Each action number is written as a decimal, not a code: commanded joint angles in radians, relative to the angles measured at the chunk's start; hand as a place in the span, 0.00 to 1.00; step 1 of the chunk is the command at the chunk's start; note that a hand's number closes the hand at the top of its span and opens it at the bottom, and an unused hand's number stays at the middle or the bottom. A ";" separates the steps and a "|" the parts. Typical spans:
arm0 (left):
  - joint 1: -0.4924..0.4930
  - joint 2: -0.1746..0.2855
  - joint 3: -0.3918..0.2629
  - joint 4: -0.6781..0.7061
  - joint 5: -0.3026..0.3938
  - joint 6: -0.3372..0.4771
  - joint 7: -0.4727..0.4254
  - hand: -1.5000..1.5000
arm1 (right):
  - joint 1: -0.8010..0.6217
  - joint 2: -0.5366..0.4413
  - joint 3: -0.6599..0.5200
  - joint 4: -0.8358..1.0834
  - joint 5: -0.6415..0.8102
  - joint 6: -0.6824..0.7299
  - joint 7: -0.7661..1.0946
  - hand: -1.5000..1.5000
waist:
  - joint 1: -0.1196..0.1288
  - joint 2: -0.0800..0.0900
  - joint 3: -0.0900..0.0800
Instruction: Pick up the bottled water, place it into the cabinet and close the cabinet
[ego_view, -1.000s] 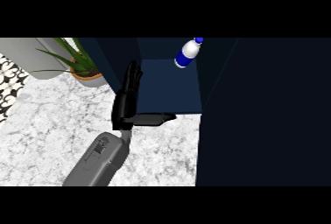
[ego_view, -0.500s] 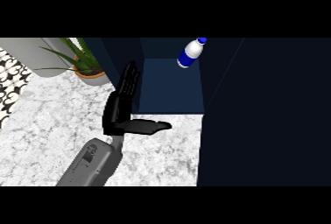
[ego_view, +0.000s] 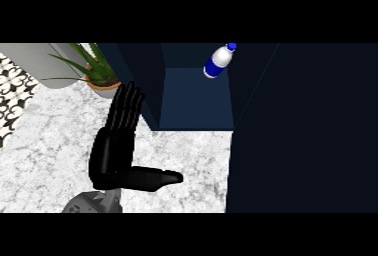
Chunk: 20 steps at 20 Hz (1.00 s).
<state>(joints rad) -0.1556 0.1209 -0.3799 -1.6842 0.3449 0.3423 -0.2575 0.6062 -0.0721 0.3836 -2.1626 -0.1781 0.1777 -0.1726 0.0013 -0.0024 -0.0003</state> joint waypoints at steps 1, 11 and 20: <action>0.127 -0.006 -0.070 -0.196 -0.032 0.041 0.053 0.00 | 0.048 -0.036 -0.001 -0.019 -0.001 0.015 -0.040 0.00 | -0.001 -0.002 0.001; 0.390 0.094 -0.120 -0.415 0.001 -0.053 -0.002 0.00 | 0.020 -0.153 0.110 -0.051 0.115 0.099 0.055 1.00 | 0.006 -0.002 -0.001; 0.553 0.200 0.051 -0.557 0.099 -0.122 -0.058 0.00 | -0.041 -0.206 0.286 -0.177 0.221 0.146 0.162 1.00 | 0.013 -0.002 -0.002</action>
<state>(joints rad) 0.3517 0.2833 -0.4070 -2.1893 0.3895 0.2510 -0.3064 0.5772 -0.2743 0.5165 -2.2628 -0.0114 0.2921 -0.0727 0.0143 0.0029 0.0008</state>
